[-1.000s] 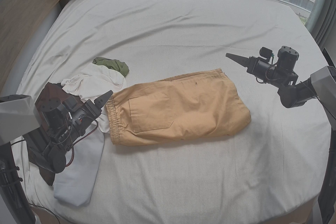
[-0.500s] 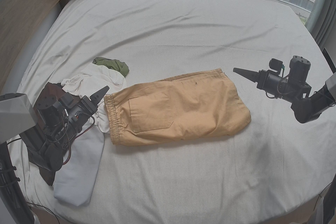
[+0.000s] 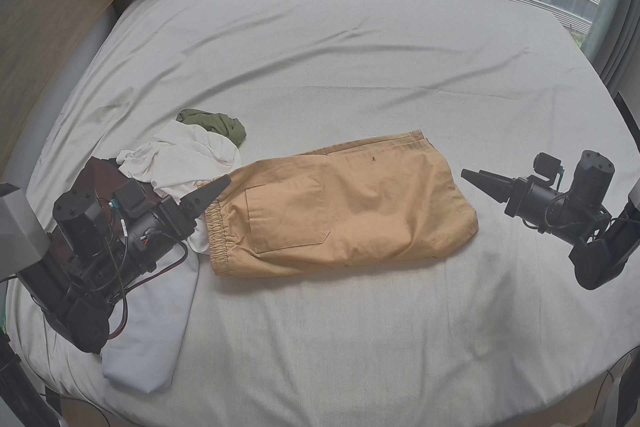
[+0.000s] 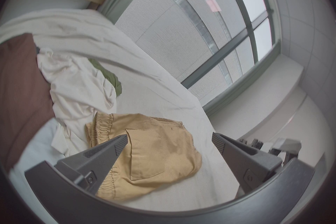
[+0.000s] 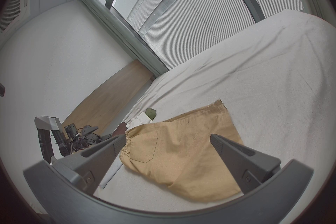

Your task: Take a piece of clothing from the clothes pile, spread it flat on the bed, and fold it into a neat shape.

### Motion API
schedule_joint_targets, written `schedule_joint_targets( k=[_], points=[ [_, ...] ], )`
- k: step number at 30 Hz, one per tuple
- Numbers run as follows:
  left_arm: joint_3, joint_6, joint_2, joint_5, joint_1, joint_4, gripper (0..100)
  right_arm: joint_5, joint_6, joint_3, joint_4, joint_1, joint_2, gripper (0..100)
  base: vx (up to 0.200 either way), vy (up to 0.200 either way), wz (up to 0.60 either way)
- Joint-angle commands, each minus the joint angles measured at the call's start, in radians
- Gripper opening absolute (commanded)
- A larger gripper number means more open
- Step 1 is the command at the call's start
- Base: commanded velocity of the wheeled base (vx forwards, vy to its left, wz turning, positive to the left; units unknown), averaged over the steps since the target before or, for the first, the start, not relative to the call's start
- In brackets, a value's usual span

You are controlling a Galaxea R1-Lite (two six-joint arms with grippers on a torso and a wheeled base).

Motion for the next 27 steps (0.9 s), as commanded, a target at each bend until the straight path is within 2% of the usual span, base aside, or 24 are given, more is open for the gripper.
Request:
schedule_joint_targets(
  k=[1, 8, 11, 19, 27],
  points=[
    [0.032, 0.113, -0.024, 0.001, 0.0, 0.0, 100, 0.0, -0.001, 0.042, 0.002, 0.001, 0.011, 100, 0.0, 0.0, 0.0],
    [0.064, 0.338, -0.009, 0.019, -0.005, 0.0, 100, 0.0, -0.001, 0.091, 0.018, 0.001, 0.026, 100, 0.0, 0.0, 0.0],
    [0.067, 0.384, 0.002, 0.021, 0.0, 0.0, 100, 0.0, -0.001, 0.091, 0.021, -0.005, 0.043, 100, 0.0, 0.0, 0.0],
    [0.084, 0.423, 0.023, 0.023, 0.003, 0.002, 100, 0.0, -0.001, 0.107, 0.022, -0.006, 0.072, 100, 0.0, 0.0, 0.0],
    [0.093, 0.432, 0.025, 0.019, 0.01, 0.0, 100, -0.003, 0.001, 0.11, -0.002, -0.005, 0.19, 100, 0.0, 0.0, 0.0]
  ],
)
